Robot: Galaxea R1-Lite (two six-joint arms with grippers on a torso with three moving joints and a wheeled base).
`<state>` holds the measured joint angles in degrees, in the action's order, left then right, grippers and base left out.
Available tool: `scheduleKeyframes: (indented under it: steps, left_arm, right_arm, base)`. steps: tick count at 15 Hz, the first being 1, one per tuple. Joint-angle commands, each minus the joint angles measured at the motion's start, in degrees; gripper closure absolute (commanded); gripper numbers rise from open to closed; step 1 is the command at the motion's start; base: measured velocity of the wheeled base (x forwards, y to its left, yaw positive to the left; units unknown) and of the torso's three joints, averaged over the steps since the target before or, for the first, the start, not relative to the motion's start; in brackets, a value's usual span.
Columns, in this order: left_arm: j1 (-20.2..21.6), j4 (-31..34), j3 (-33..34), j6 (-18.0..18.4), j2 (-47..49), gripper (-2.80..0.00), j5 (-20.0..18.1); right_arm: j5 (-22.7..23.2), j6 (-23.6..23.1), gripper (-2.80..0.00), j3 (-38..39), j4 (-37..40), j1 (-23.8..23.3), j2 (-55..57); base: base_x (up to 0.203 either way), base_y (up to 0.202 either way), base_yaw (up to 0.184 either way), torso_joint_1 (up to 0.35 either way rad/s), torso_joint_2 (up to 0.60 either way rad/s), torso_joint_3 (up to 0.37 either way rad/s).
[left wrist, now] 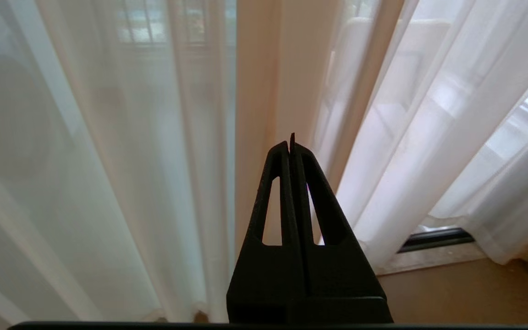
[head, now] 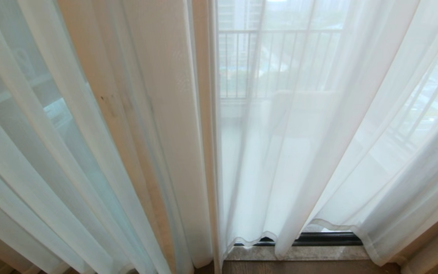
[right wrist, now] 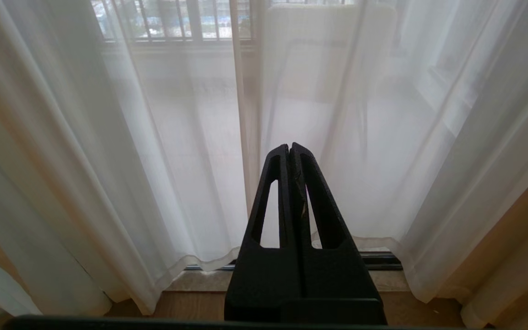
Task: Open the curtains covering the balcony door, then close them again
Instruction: Pull the inner curtains open on both sides
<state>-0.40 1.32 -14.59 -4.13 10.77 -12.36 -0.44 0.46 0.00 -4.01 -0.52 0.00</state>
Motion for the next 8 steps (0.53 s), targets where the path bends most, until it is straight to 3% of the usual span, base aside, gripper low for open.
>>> scheduleKeyframes:
  steps: [1,4,7,8]
  left_arm:
    - [-0.61,-1.16,-4.17,-2.51,11.1,0.0,-1.76]
    - [-1.76,-7.79,-7.76,-4.42,24.11,0.0,-3.22]
    - [-2.35,-20.11,-10.06,-5.02,37.24,0.0,-3.59]
    - [-2.54,-24.9,-10.62,-5.13,40.77,-2.8,-3.66]
  right_arm:
    - [0.0,-0.02,0.0,0.0,-0.03,0.0,0.0]
    - [0.0,-0.02,0.0,0.0,-0.03,0.0,0.0]
    - [0.0,-0.02,0.0,0.0,-0.03,0.0,0.0]
    - [0.0,-0.02,0.0,0.0,-0.03,0.0,0.0]
  base:
    - [0.0,0.0,0.0,0.0,0.0,0.0]
    - [0.0,0.0,0.0,0.0,0.0,0.0]
    - [0.0,0.0,0.0,0.0,0.0,0.0]
    - [0.0,0.0,0.0,0.0,0.0,0.0]
